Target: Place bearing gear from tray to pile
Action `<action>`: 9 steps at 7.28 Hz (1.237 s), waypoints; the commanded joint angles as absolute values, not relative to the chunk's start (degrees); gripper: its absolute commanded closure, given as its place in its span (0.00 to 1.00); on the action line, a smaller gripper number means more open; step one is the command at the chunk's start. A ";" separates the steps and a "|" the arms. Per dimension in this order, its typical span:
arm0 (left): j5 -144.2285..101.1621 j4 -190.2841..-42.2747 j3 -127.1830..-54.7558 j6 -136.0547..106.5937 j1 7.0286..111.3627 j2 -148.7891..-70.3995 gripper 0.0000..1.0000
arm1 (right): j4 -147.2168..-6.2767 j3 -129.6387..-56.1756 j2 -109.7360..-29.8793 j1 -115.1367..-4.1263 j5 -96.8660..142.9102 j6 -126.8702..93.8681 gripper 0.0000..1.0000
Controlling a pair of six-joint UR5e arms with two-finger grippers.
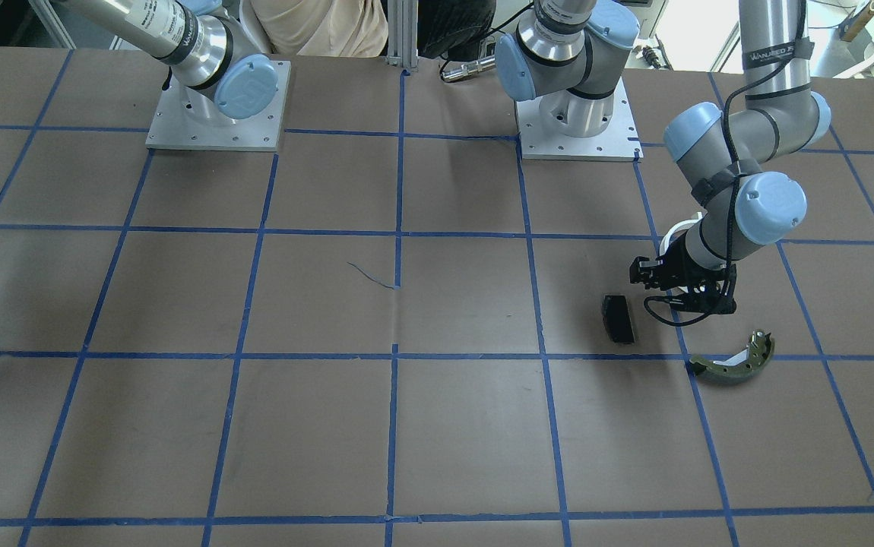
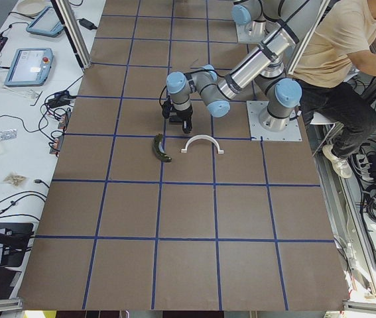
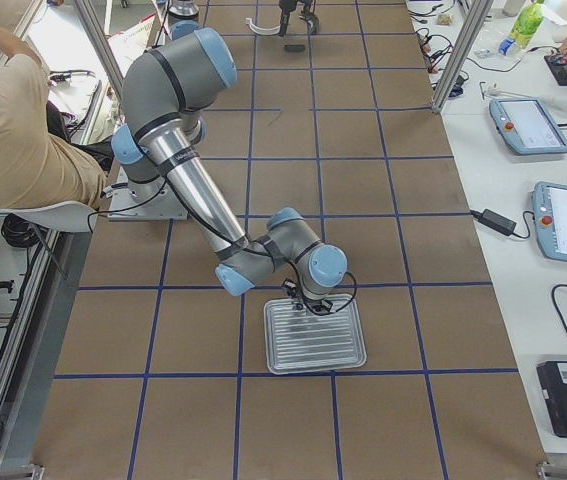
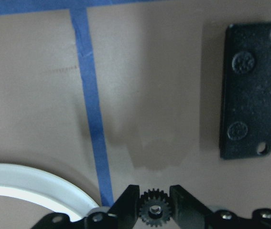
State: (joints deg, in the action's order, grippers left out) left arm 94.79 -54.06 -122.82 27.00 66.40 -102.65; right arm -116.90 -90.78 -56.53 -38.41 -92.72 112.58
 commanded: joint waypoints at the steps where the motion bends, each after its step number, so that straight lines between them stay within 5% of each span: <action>1: 93.88 -51.16 -124.10 26.98 66.36 -102.92 1.00 | -116.98 -90.88 -56.51 -38.41 -94.30 112.15 0.96; 2: 93.43 -51.24 -124.10 26.98 66.36 -102.83 1.00 | -116.98 -90.79 -56.69 -38.41 -94.48 112.15 1.00; 3: 93.43 -51.15 -124.01 26.98 66.36 -103.01 0.66 | -116.90 -90.44 -57.12 -38.58 -96.14 112.06 1.00; 6: 93.43 -51.50 -123.40 26.98 66.36 -103.01 0.00 | -115.93 -90.09 -59.31 -39.28 -97.38 111.89 1.00; 9: 93.60 -54.30 -119.81 26.02 68.10 -101.52 0.00 | -115.67 -90.26 -63.35 -47.60 -95.55 105.07 1.00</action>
State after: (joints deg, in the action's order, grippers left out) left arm 93.54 -52.49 -121.68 26.71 67.01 -102.43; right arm -115.83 -90.19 -61.60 -43.42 -96.51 108.97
